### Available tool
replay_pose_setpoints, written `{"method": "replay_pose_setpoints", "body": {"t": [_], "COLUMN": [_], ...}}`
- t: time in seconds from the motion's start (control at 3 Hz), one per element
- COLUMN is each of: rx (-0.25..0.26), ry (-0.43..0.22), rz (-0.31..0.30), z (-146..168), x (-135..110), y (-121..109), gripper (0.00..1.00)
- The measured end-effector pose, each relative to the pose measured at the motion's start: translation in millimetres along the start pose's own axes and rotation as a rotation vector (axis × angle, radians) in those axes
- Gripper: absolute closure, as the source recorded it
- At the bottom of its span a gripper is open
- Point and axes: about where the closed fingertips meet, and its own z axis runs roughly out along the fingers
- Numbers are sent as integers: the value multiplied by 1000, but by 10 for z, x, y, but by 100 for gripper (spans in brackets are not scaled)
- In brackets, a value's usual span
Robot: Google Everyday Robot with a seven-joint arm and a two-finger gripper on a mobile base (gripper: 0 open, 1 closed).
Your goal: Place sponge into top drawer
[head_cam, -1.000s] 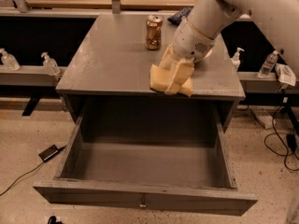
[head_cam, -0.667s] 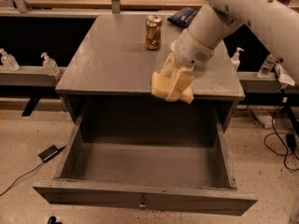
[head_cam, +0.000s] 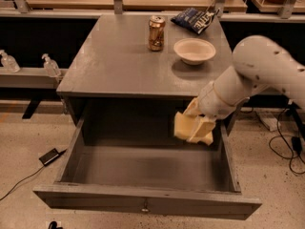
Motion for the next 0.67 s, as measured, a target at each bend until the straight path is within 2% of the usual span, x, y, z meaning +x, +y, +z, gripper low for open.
{"method": "replay_pose_setpoints", "body": {"t": [0.33,0.67], "rx": [-21,-119], "ry": [-16,-73], "rz": [3,-5], "z": [424,896], "x": [208,243], "y": [89,152], "gripper": [100,75]}}
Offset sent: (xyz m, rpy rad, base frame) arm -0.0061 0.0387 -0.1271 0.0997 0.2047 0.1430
